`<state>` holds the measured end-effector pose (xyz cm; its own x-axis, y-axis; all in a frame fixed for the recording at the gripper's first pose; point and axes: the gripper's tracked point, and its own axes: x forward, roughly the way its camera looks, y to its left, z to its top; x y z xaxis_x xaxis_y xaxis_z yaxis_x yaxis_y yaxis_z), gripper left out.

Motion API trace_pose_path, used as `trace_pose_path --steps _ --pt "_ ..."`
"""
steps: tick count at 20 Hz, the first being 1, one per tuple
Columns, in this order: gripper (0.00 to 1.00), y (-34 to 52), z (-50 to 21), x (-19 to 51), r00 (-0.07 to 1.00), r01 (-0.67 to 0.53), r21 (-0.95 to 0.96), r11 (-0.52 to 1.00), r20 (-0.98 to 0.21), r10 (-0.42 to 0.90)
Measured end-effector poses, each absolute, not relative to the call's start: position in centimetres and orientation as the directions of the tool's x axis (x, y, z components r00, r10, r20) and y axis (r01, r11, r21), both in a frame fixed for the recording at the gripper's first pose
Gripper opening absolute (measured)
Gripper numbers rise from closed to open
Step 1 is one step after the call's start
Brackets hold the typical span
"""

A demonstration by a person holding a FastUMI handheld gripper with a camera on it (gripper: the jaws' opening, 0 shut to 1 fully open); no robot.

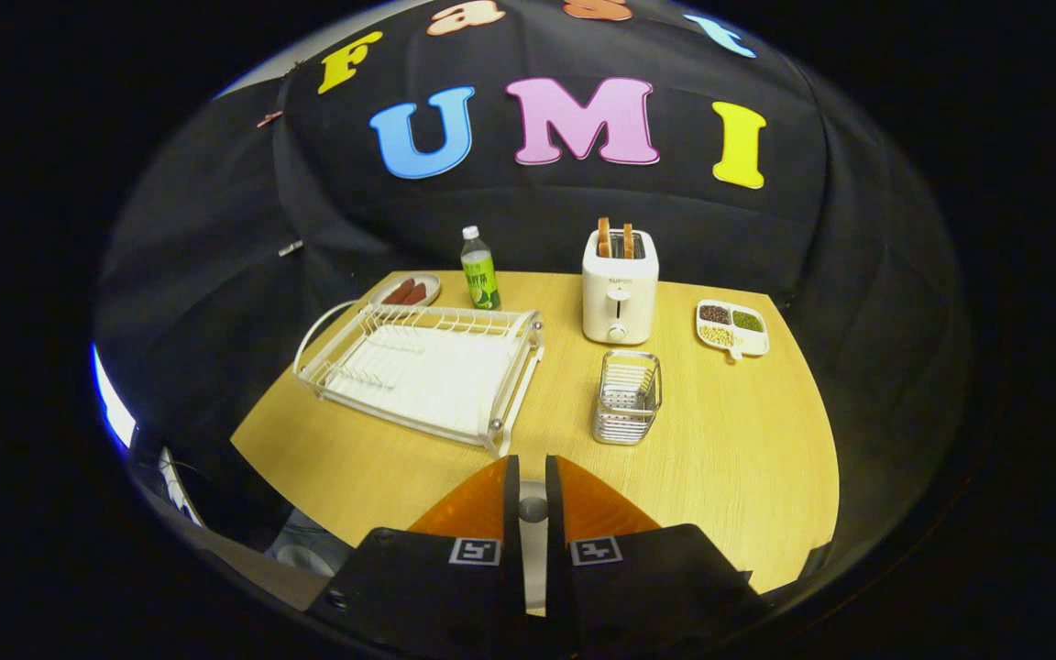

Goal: Take the plate from the dish rack, then take the spoon from the basket and place it into the plate.

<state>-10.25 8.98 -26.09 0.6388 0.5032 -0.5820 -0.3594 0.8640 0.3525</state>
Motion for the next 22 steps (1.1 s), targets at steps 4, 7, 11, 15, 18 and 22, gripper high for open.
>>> trace_pose_path --steps 4,7,11,15,18,22 --pt "0.13 10.5 -28.6 -12.2 0.625 -0.385 0.357 0.851 -0.578 0.525" --pt "0.13 10.5 -29.0 -12.9 0.612 -0.412 0.355 0.839 -0.574 0.544" --pt "0.13 10.0 -31.8 -16.1 0.542 -0.445 0.355 0.822 -0.624 0.563" --pt "0.13 10.6 -35.6 -17.6 0.47 -0.437 0.373 0.818 -0.68 0.562" --pt "0.13 10.9 -37.9 -17.9 0.426 -0.423 0.377 0.824 -0.72 0.548" --pt "0.16 10.1 -41.2 -17.4 0.4 -0.419 0.308 0.854 -0.783 0.477"
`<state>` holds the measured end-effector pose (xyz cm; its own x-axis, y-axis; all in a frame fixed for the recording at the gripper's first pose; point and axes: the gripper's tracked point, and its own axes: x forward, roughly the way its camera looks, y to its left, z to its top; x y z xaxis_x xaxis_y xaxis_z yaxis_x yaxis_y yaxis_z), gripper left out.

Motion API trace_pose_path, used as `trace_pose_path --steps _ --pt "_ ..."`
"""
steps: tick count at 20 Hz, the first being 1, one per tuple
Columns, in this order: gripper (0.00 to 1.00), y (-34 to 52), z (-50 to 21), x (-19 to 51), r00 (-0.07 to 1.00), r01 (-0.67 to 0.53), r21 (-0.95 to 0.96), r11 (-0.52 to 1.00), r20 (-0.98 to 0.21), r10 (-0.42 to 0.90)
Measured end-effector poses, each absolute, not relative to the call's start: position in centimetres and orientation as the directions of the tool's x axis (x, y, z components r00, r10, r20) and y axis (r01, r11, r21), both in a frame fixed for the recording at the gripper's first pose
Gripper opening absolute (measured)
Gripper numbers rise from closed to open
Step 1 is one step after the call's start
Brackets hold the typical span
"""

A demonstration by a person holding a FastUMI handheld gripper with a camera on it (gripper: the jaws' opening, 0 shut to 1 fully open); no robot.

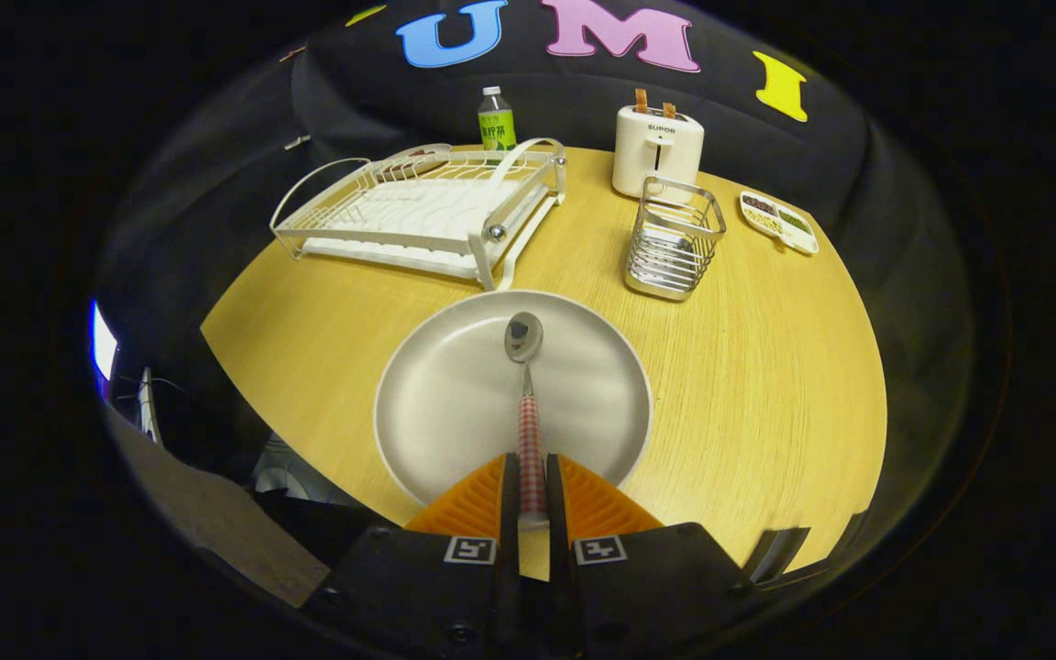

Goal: Take the plate from the dish rack, then take the spoon from the basket and place it into the plate.

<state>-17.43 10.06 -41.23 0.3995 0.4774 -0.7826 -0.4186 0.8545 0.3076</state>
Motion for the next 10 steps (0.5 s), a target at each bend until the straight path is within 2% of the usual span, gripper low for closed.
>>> trace_pose_path --steps 2,3,6,7,8,9,10 --pt "0.2 10.0 -41.3 -17.5 0.405 -0.405 0.298 0.865 -0.79 0.461" --pt "0.28 10.0 -41.0 -17.2 0.414 -0.394 0.299 0.869 -0.787 0.458" --pt "0.62 9.9 -40.5 -16.3 0.443 -0.364 0.308 0.879 -0.773 0.454" --pt "0.77 9.9 -40.3 -16.1 0.448 -0.358 0.309 0.881 -0.771 0.452" --pt "0.83 9.9 -39.8 -15.9 0.457 -0.353 0.311 0.882 -0.766 0.453" --pt "0.96 9.8 -39.1 -15.6 0.471 -0.346 0.312 0.885 -0.758 0.451" --pt "0.99 9.7 -38.4 -15.4 0.485 -0.336 0.319 0.886 -0.748 0.453"
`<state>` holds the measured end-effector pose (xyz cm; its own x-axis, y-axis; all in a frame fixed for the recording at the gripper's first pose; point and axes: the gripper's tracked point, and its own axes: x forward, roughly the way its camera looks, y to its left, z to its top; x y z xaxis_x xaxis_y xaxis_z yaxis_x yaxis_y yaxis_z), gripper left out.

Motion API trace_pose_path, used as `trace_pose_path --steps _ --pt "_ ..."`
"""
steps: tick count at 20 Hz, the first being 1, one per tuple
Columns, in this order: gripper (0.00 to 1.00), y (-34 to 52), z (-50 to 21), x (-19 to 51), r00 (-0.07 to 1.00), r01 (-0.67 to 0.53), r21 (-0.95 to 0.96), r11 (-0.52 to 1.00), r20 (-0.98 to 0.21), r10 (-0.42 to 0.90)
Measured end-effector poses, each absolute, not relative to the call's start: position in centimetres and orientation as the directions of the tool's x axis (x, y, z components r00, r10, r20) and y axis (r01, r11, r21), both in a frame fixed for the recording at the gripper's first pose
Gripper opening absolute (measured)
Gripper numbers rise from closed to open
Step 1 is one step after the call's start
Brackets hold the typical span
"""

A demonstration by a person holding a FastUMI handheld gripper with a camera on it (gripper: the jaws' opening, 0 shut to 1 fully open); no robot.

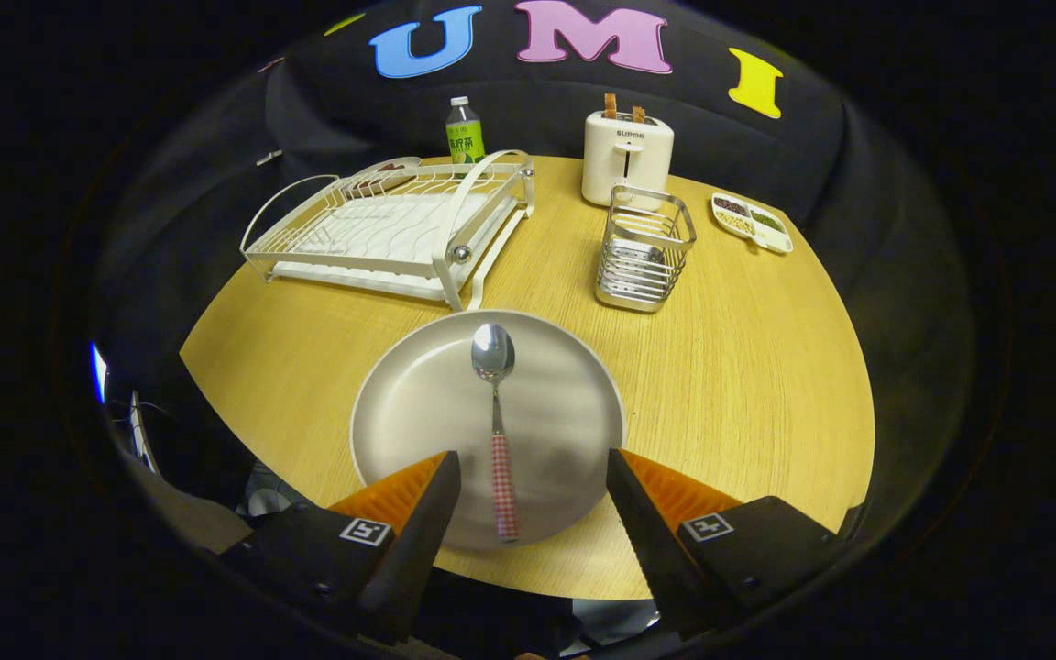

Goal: Take the plate from the dish rack, then take the spoon from the basket and place it into the plate.

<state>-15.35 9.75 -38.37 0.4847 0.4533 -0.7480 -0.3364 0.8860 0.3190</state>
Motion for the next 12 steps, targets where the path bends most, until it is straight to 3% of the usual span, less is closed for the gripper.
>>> trace_pose_path --steps 12 --pt "0.99 5.7 -18.1 -5.0 0.82 -0.29 0.258 0.922 -0.429 0.378"
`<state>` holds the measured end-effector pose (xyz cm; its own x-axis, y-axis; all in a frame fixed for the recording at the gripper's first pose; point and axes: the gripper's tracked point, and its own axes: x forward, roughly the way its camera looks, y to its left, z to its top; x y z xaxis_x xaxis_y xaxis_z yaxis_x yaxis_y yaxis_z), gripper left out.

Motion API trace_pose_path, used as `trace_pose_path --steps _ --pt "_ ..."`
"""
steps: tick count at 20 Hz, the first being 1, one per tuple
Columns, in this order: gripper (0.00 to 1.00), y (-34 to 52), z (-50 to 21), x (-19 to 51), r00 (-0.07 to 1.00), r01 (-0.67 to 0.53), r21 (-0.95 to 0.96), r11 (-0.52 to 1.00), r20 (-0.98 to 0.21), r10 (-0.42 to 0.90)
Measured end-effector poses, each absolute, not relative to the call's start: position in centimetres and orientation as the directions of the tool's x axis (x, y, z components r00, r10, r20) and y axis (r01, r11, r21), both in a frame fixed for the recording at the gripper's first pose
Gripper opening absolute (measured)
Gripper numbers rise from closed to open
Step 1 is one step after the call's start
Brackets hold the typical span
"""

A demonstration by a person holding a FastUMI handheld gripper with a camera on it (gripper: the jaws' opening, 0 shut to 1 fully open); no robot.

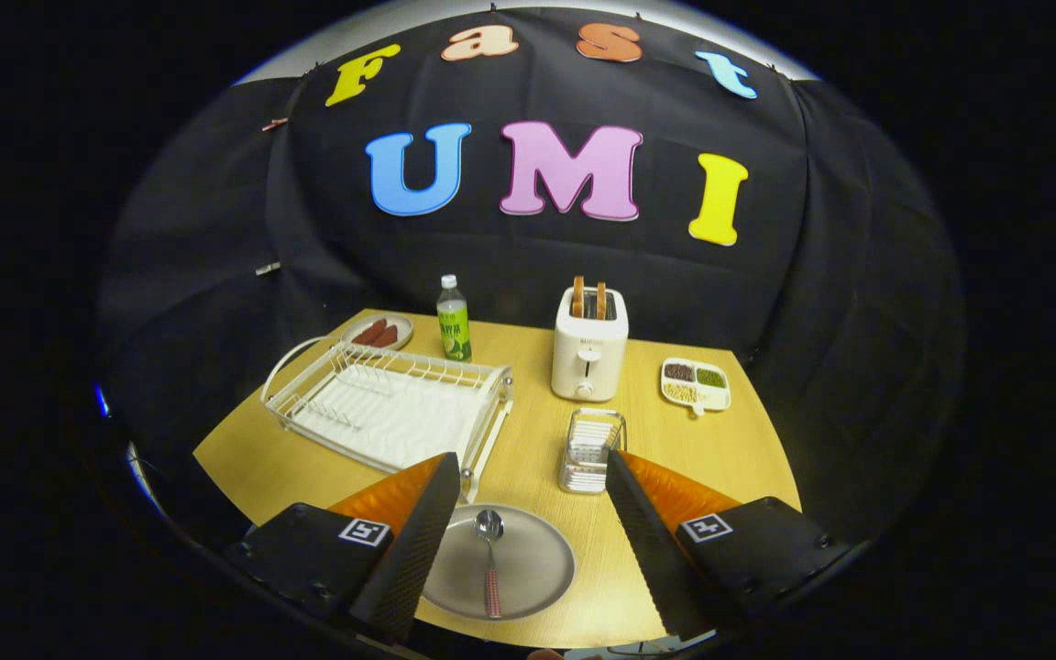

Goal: Take the plate from the dish rack, then take the spoon from the basket and place it into the plate.

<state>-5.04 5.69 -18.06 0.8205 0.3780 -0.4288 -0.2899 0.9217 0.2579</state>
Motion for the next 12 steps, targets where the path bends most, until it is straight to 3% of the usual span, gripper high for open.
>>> trace_pose_path --steps 12 --pt "0.99 2.5 -6.5 -2.2 0.928 -0.264 0.205 0.943 -0.213 0.306"
